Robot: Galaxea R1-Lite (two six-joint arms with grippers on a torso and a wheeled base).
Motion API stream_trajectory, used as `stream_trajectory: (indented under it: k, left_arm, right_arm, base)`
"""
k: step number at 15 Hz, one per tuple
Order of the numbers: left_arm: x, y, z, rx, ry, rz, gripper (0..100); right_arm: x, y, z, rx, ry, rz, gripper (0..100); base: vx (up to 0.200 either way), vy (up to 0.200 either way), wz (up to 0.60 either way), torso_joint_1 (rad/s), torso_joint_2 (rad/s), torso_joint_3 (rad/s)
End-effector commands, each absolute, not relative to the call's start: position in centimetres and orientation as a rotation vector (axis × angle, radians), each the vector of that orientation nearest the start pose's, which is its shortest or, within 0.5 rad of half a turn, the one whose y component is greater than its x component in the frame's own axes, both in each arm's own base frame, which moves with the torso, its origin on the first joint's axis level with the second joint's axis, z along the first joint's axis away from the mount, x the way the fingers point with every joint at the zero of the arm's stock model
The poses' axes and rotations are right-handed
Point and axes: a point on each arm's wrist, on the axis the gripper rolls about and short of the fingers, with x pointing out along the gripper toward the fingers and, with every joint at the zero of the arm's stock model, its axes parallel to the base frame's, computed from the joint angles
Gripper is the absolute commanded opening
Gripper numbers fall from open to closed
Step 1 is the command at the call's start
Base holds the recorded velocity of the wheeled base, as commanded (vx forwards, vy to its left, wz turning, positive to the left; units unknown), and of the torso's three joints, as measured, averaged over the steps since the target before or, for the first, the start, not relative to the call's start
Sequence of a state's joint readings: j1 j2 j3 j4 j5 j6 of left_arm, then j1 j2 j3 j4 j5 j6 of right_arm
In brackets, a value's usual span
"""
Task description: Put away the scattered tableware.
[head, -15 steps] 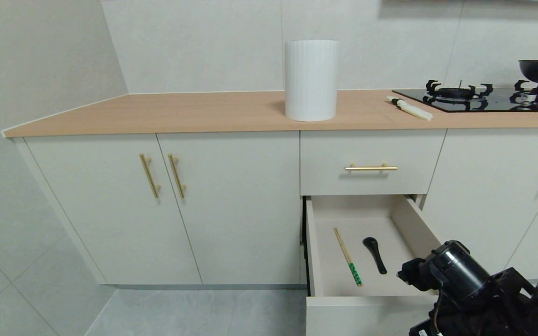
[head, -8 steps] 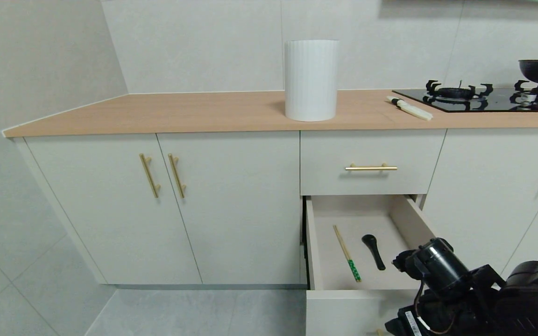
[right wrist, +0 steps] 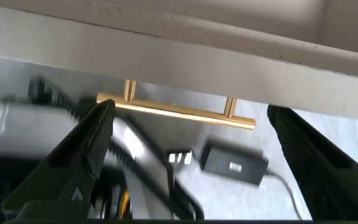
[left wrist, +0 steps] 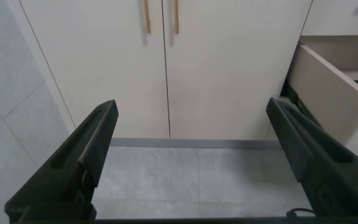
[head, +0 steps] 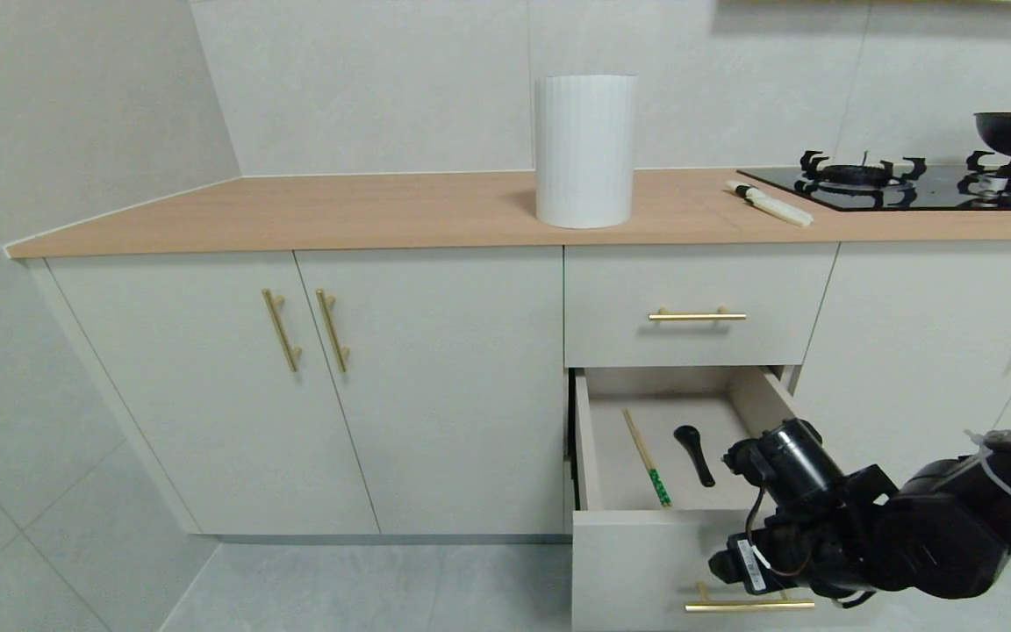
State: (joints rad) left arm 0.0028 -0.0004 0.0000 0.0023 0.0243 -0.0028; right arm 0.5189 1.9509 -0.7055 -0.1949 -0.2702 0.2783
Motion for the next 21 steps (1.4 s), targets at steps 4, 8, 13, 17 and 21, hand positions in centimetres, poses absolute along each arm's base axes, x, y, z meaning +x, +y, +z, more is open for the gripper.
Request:
stream_trajectory:
  k: [4,8,13,17,21]
  left_arm:
    - [-2.3,0.0,7.5,-0.003,0.001,0.028,100]
    - [-2.3,0.0,7.5,-0.003,0.001,0.028,100]
    - [-2.3,0.0,7.5,-0.003,0.003,0.028,100]
    - [-2.3,0.0,7.5,-0.003,0.001,0.028,100]
    - [-2.3,0.0,7.5,-0.003,0.001,0.028,100]
  right_arm:
    - [27.7,14.8,4.2,-0.146,0.974,0.079,100]
    - [30.4,15.4,4.4,-0.113,0.928,0.065,100]
    - [32.9,15.8,4.5,-0.087,0.888,0.054,100]
    - [35.5,16.1,2.4,-0.060,0.866,0.033,100]
    - [38.0,15.6,1.2,-0.026,0.752,0.014,100]
  base:
    - [0.000,0.000,0.00,0.000,0.00,0.000]
    - [0.000,0.000,0.00,0.000,0.00,0.000]
    - [0.000,0.000,0.00,0.000,0.00,0.000]
    - [0.000,0.000,0.00,0.000,0.00,0.000]
    - [0.000,0.000,0.00,0.000,0.00,0.000]
